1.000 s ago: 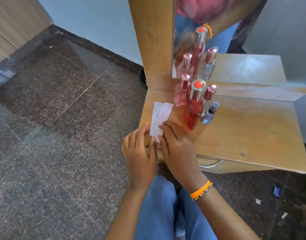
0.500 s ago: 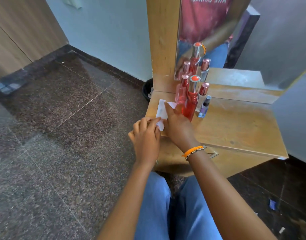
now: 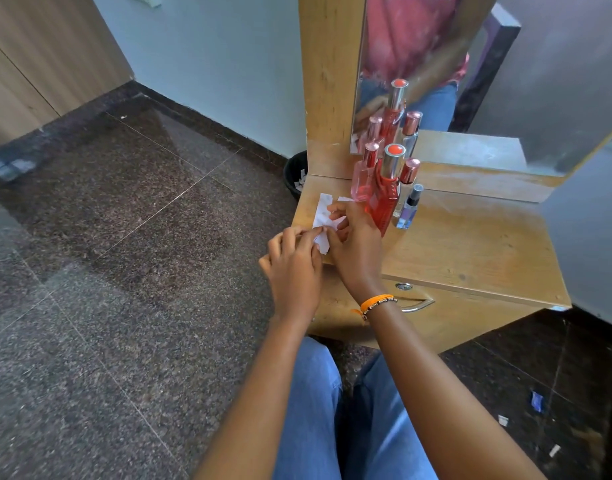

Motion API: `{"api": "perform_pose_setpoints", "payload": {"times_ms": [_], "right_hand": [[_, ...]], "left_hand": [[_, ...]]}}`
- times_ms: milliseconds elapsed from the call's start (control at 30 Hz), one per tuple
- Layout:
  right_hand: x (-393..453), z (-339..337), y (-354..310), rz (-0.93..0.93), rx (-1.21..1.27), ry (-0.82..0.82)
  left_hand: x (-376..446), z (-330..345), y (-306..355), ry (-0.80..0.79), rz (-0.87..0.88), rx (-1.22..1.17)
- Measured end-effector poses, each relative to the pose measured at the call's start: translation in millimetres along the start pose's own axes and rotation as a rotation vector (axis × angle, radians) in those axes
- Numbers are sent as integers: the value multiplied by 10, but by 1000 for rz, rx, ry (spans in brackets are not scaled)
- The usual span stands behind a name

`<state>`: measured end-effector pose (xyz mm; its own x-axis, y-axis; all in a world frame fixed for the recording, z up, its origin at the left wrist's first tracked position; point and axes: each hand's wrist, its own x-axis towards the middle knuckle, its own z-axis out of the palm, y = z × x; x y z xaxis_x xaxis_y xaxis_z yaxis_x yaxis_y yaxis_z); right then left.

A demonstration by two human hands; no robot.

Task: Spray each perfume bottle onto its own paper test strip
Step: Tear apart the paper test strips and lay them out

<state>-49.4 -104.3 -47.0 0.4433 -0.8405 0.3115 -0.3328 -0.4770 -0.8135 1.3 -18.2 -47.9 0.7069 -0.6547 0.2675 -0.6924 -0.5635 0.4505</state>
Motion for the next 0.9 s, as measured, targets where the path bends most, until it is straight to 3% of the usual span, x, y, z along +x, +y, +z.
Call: {"api": "perform_pose_setpoints", "payload": {"times_ms": [400,567,900], "right_hand": [[-17,51,-21,0,-40,65],[-49,21,-67,10,122,105],[-207,-248,-211,-221,89,147]], "left_hand": [[5,19,-3,9,-6,-53],[0,26,-2,18,-6,-63],[-18,49,-14,11,10,-35]]}}
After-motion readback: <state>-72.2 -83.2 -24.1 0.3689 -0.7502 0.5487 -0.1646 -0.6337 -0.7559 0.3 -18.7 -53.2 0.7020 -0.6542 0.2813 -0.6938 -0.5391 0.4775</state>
